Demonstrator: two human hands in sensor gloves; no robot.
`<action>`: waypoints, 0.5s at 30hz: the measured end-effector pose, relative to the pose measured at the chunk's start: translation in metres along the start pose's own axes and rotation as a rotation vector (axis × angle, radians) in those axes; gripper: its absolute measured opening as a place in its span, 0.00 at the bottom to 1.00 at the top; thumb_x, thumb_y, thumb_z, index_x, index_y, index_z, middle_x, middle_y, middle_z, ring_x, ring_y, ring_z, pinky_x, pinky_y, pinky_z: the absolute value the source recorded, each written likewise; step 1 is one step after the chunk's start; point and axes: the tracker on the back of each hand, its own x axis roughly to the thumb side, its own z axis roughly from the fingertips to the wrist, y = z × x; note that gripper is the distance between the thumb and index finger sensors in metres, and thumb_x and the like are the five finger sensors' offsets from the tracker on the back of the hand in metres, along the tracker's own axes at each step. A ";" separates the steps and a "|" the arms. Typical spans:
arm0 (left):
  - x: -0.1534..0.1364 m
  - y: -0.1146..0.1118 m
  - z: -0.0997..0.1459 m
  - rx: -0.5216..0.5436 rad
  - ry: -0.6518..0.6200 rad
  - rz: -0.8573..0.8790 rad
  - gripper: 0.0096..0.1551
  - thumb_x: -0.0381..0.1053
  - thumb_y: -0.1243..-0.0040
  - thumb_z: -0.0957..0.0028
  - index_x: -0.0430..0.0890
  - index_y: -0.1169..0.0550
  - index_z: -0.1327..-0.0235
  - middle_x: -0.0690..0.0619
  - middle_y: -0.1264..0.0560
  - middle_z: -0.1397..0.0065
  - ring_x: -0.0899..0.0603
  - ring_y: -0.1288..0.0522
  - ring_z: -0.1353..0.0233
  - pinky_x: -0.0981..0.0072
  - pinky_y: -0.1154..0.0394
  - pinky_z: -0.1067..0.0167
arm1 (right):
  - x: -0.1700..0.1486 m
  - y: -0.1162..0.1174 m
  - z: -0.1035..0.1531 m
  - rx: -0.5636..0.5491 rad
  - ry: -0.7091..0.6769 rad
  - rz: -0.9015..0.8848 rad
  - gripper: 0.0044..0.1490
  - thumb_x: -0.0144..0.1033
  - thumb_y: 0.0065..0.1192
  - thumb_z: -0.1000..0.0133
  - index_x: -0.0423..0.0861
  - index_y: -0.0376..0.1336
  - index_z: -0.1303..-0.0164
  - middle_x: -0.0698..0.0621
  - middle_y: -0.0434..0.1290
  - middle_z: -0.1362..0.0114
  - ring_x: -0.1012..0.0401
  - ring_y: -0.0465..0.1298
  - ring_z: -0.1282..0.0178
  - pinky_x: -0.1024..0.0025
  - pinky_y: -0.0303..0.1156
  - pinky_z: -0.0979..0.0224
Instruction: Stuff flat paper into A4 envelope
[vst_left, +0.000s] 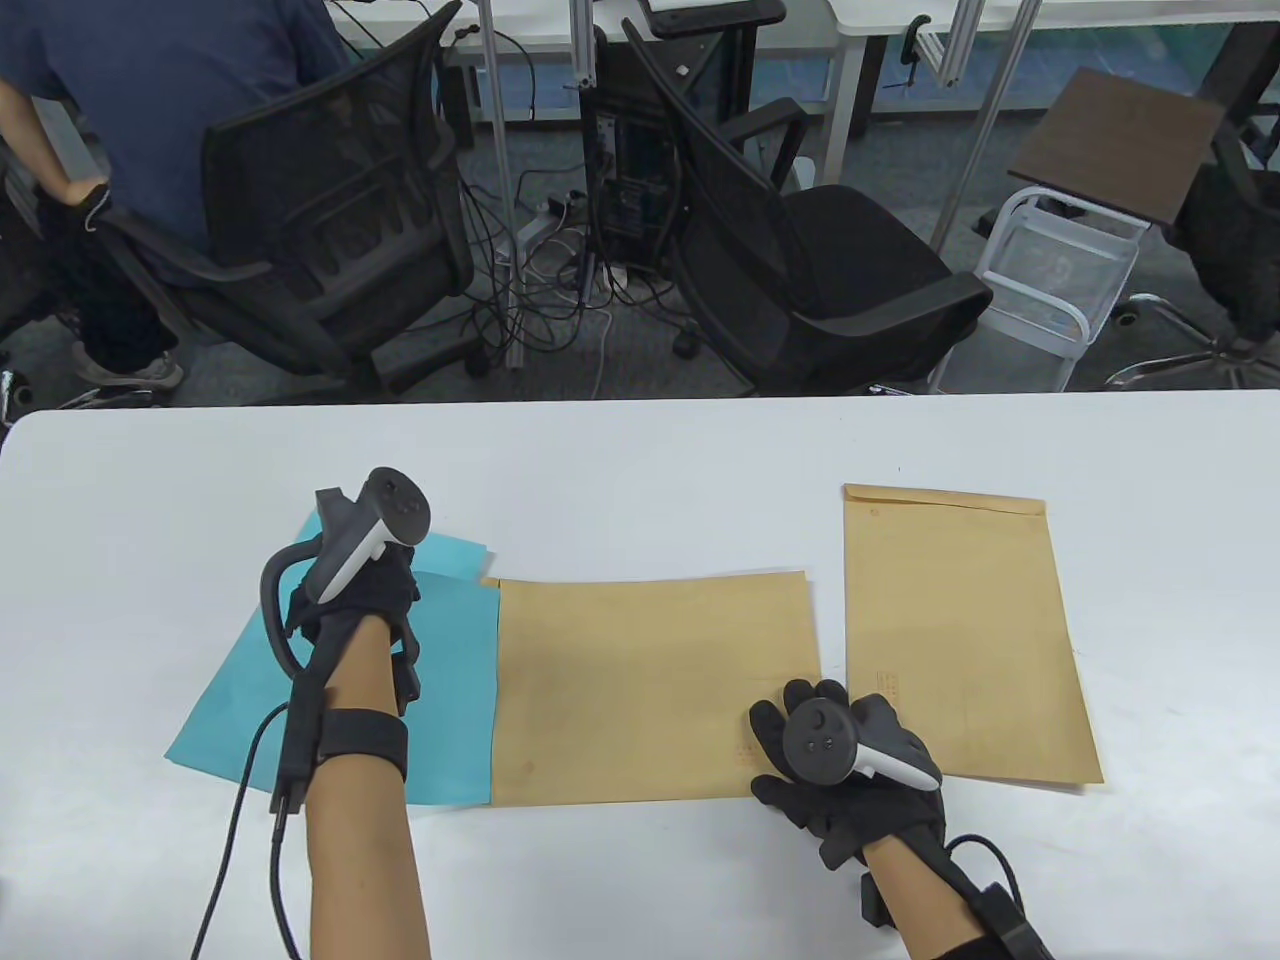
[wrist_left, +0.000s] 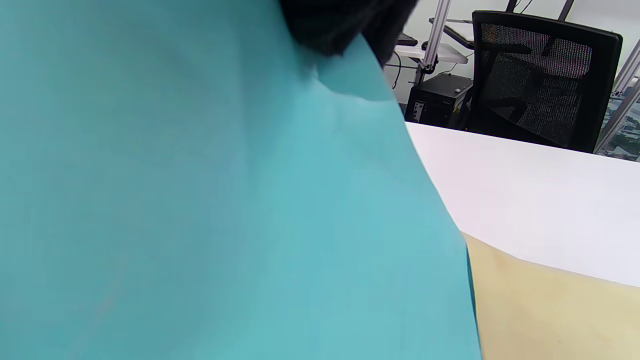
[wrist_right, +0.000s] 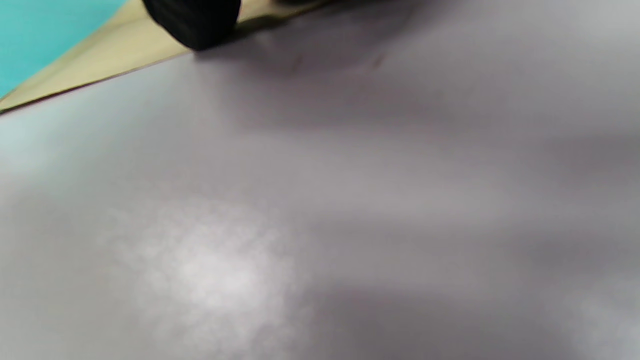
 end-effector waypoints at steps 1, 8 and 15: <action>0.001 -0.001 0.000 -0.004 -0.002 -0.001 0.21 0.38 0.45 0.47 0.48 0.20 0.41 0.41 0.21 0.38 0.41 0.17 0.53 0.45 0.23 0.48 | 0.000 0.000 0.000 0.000 0.000 0.000 0.47 0.48 0.46 0.32 0.44 0.30 0.14 0.32 0.24 0.17 0.31 0.22 0.22 0.19 0.19 0.38; 0.007 -0.009 -0.001 -0.015 -0.014 0.000 0.22 0.38 0.45 0.47 0.48 0.20 0.40 0.41 0.21 0.38 0.41 0.17 0.53 0.45 0.23 0.48 | 0.000 0.000 0.000 0.003 -0.001 -0.002 0.48 0.48 0.45 0.32 0.43 0.30 0.14 0.33 0.23 0.17 0.31 0.21 0.22 0.19 0.19 0.38; 0.012 -0.013 -0.003 -0.023 -0.020 0.003 0.24 0.38 0.46 0.47 0.48 0.22 0.37 0.41 0.22 0.37 0.41 0.17 0.52 0.46 0.23 0.48 | 0.000 0.000 0.000 0.003 -0.003 -0.002 0.48 0.48 0.45 0.32 0.43 0.30 0.14 0.33 0.23 0.17 0.31 0.21 0.22 0.19 0.19 0.38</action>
